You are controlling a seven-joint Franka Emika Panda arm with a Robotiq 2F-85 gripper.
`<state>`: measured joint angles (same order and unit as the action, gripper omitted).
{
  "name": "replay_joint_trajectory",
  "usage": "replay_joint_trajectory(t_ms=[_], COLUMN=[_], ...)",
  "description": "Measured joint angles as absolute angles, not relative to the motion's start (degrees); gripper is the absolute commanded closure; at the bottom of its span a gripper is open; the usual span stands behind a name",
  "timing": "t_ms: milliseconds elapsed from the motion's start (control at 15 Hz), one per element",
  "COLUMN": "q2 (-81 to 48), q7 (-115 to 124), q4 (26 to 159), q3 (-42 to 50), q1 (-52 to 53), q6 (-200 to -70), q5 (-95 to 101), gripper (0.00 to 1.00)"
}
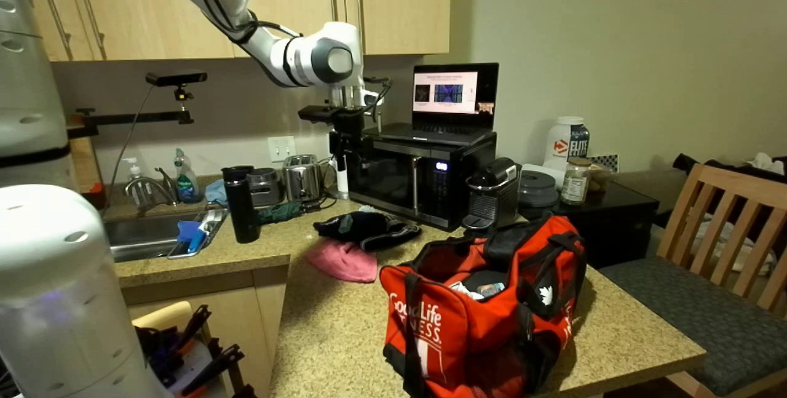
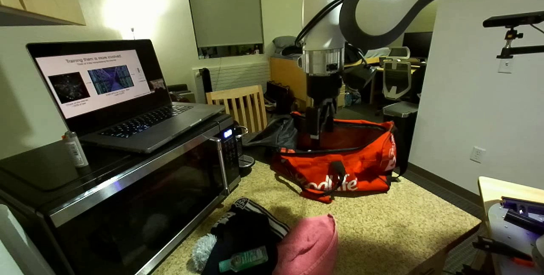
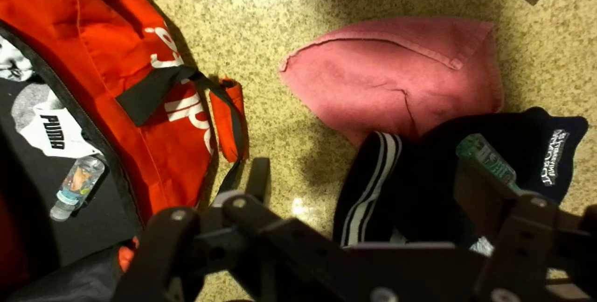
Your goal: Put the bottle into the bag.
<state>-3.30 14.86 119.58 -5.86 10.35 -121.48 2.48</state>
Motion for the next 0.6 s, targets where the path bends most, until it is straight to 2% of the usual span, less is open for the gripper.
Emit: replay_joint_trajectory(t_ms=[600], q2=[-3.31], q7=[14.86], q4=[119.29], q3=[-5.86], q1=[10.35], q6=[-120.86], q5=[2.20], gripper=[0.00])
